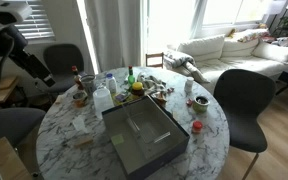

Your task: Put the small objects inside the measuring cup then put them in the can

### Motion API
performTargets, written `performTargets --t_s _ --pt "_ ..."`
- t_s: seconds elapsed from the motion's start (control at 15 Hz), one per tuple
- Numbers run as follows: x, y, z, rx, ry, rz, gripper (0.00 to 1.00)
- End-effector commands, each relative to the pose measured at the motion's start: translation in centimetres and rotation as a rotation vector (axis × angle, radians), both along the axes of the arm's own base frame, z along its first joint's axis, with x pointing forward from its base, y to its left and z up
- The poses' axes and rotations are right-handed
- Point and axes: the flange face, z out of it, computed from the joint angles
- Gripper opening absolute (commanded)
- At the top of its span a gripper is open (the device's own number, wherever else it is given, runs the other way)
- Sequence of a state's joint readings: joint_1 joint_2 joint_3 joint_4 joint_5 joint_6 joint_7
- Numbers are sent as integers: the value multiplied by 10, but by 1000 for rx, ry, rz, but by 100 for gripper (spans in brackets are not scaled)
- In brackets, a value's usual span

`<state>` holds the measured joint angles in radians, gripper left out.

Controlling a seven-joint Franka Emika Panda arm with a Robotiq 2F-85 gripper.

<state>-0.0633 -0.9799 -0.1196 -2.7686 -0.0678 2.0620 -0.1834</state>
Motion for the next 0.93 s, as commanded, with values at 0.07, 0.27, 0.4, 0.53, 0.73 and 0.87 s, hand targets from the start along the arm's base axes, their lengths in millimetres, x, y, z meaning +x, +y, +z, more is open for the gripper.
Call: performTargets --t_s 0.07,0.27,0.4,0.53,0.73,0.87 --pt "-2 2 -17 5 42 3 100" --pt "-2 3 -24 7 61 4 100" --pt "-2 3 -24 7 60 4 100" --pt "-2 3 -24 7 60 4 100" --pt "19 -1 -55 87 157 -160 100" --pt "28 6 -76 109 223 -226 100"
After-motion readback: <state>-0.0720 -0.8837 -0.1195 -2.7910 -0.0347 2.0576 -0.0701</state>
